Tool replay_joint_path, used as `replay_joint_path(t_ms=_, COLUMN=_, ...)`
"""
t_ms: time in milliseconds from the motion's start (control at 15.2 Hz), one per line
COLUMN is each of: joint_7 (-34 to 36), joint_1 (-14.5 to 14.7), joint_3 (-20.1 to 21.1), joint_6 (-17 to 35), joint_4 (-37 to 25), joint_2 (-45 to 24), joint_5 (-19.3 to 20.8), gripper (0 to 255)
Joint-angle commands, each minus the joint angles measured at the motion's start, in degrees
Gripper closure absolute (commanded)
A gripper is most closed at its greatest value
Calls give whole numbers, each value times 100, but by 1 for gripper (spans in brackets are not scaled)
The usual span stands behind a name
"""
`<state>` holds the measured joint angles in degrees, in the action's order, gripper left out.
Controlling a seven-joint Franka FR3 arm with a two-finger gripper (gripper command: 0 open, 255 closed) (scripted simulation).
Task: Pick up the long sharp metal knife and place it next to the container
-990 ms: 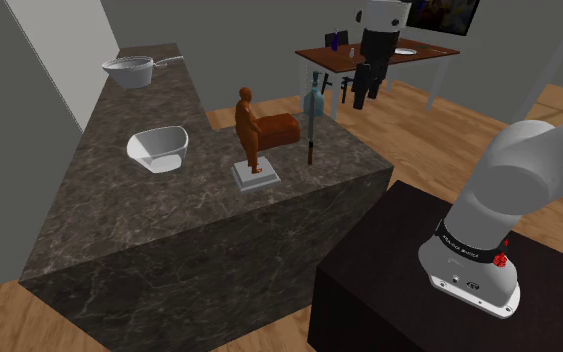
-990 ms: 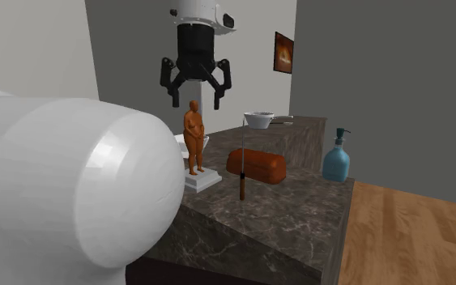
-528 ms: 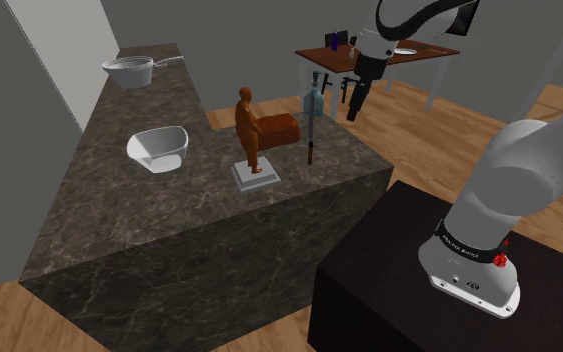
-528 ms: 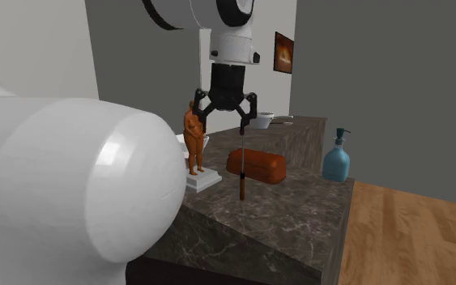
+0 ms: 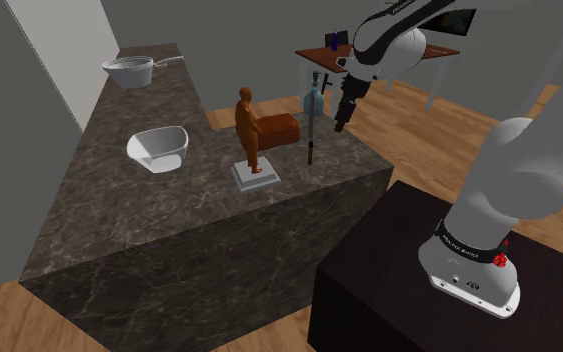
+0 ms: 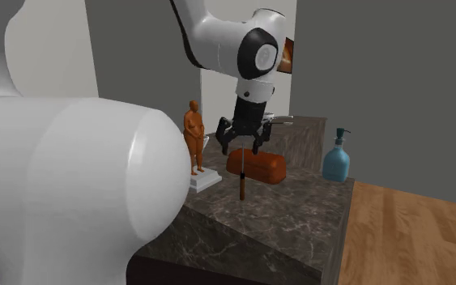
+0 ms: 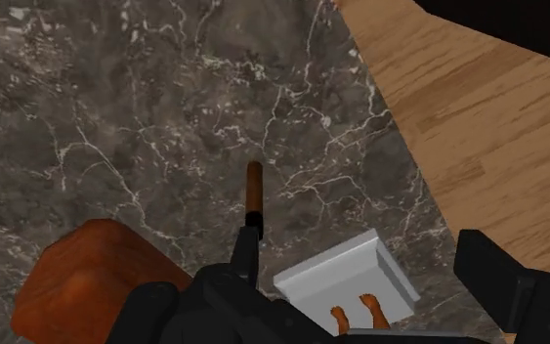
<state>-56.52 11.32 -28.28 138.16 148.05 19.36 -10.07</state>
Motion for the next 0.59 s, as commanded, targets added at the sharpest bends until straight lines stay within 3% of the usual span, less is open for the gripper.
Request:
replay_joint_path(t_ms=0, joint_7=-978, joint_1=407, joint_3=-432, joint_6=260, joint_4=-280, joint_2=-560, joint_5=-627, gripper=0)
replay_joint_path(t_ms=198, joint_7=-2584, joint_1=939, joint_3=-960, joint_6=339, joint_4=-794, joint_2=-1472, joint_5=-1932, gripper=0)
replay_joint_path(t_ms=330, joint_7=-3661, joint_1=1056, joint_3=-1087, joint_6=171, joint_4=-1224, joint_2=-2140, joint_5=-2883, gripper=0)
replay_joint_path(t_ms=528, joint_7=-4050, joint_1=977, joint_3=-953, joint_6=174, joint_4=-1359, joint_2=-2469, joint_5=-3322, gripper=0)
